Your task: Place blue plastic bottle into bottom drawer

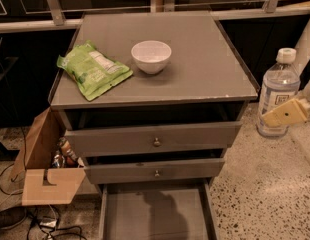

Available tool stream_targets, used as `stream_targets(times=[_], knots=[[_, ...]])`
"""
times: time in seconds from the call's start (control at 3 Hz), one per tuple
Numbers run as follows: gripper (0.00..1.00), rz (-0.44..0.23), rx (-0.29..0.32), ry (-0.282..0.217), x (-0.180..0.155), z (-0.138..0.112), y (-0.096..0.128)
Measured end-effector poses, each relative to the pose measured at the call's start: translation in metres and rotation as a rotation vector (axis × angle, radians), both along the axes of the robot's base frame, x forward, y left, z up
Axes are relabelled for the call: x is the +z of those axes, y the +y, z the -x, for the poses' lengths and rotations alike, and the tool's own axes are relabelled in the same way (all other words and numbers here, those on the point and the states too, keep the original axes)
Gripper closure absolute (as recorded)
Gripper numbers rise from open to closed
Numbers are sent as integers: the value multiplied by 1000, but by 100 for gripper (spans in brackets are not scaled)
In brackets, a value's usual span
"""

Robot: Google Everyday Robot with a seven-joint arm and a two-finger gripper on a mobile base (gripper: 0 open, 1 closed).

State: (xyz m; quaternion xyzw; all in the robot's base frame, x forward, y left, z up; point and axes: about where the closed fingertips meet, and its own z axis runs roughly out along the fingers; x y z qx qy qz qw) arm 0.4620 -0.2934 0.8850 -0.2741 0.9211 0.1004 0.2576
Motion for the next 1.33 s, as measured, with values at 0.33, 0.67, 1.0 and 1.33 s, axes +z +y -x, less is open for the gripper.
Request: stream_targets(times=[0.33, 0.67, 1.0, 1.33], knots=[[100, -68, -74, 66, -44, 18, -3], [100, -134, -123, 120, -94, 34, 6], [100, -135, -124, 120, -94, 34, 6], [100, -191, -184, 97, -111, 31, 8]])
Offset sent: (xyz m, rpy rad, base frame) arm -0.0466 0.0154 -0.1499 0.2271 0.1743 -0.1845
